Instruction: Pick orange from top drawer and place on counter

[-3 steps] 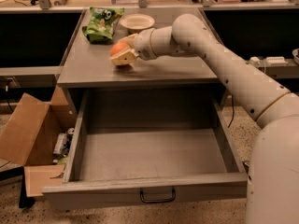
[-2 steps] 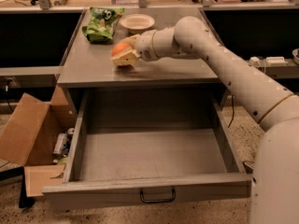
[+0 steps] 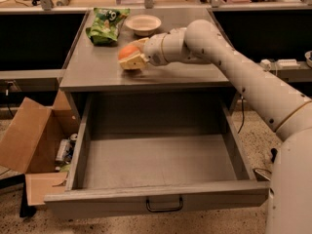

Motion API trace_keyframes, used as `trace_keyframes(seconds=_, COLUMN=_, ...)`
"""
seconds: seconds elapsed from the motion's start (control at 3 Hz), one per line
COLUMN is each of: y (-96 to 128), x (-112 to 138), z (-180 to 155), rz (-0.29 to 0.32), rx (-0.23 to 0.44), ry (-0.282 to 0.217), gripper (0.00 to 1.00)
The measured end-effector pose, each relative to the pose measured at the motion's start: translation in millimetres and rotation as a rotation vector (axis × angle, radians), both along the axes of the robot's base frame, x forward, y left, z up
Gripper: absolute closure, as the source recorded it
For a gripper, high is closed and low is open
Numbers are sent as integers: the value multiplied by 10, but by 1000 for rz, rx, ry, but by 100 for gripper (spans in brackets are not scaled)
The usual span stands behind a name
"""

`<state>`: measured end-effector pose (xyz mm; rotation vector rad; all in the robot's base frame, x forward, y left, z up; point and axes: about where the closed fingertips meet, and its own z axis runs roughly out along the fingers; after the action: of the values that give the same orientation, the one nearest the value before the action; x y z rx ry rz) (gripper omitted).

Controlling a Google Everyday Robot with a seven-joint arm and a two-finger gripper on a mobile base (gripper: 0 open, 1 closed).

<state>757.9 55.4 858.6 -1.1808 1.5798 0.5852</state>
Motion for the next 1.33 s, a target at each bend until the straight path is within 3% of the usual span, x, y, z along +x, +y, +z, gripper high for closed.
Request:
trace_keyframes(seconds=0.67, y=-33, x=-19, z=15, rz=-9, rx=4, ry=3, gripper=100)
trace_keyframes(seconds=1.33, y=-32, x=-19, z=17, rz=-9, rx=4, ry=3, gripper=54)
